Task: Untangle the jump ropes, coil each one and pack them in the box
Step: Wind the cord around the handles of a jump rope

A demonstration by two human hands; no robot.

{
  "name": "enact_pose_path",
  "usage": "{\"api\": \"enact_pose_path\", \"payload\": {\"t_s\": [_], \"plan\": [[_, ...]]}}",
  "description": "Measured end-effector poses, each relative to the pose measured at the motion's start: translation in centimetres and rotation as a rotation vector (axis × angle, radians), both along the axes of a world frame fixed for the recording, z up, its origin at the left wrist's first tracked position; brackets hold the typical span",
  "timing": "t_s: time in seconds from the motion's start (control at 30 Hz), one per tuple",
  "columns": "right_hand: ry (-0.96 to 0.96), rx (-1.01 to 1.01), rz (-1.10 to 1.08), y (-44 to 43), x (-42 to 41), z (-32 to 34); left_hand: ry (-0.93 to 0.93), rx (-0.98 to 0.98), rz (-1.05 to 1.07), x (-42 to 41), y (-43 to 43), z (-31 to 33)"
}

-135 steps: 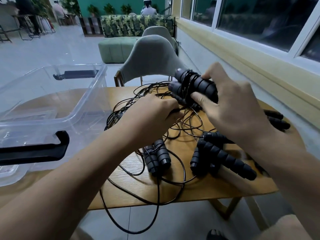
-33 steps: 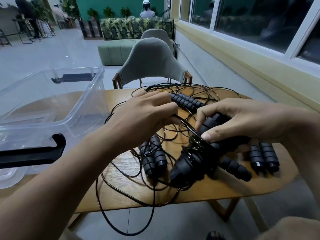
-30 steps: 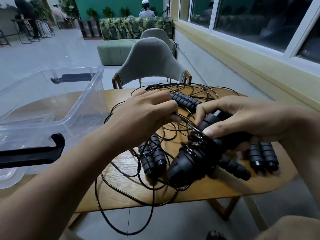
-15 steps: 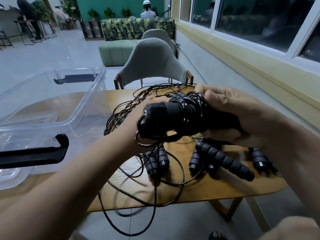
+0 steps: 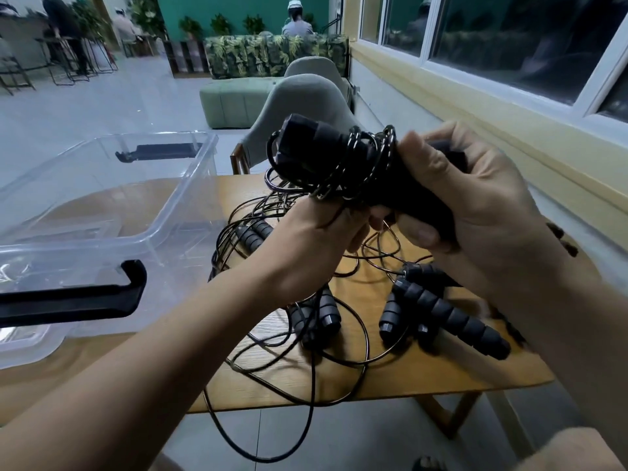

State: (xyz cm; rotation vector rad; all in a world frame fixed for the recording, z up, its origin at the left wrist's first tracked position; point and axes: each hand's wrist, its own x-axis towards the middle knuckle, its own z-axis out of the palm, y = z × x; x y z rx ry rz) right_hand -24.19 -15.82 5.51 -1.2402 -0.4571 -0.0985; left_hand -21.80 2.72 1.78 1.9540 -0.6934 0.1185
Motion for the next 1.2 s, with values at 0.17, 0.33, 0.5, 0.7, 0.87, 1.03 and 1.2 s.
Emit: {"api": "enact_pose_path", "payload": {"t_s": [0.17,0.33,0.5,0.7,0.87,1.03,1.2], "plan": [[-0.043,-0.011,-0.157,0.7,-0.2,0.0,0.113,-0.073,-0.034,0.0,-0.3,0.4],[-0.041,0.014,-0.221,0.9,0.0,-0.4,0.352,-0.39,-0.123,-0.2,-0.9,0.4],[-0.064,0.005,-0.293,1.2,0.4,-0.4,0.377,-0.384,-0.111,-0.1,-0.8,0.2],[-0.129,-0.075,-0.341,1.1,0.5,-1.0,0.382,-0.212,-0.007,-0.1,-0.7,0.4],[-0.188,-0.122,-0.39,0.9,0.7,-1.1,0.311,-0.091,0.032,0.2,-0.7,0.0],[-0.095,-0.033,-0.389,0.2,1.2,-0.8,0.248,0.011,0.1,0.6,-0.2,0.0],[-0.085,0.011,-0.398,0.0,1.5,-0.8,0.228,0.052,0.255,1.2,0.1,-0.2]]}}
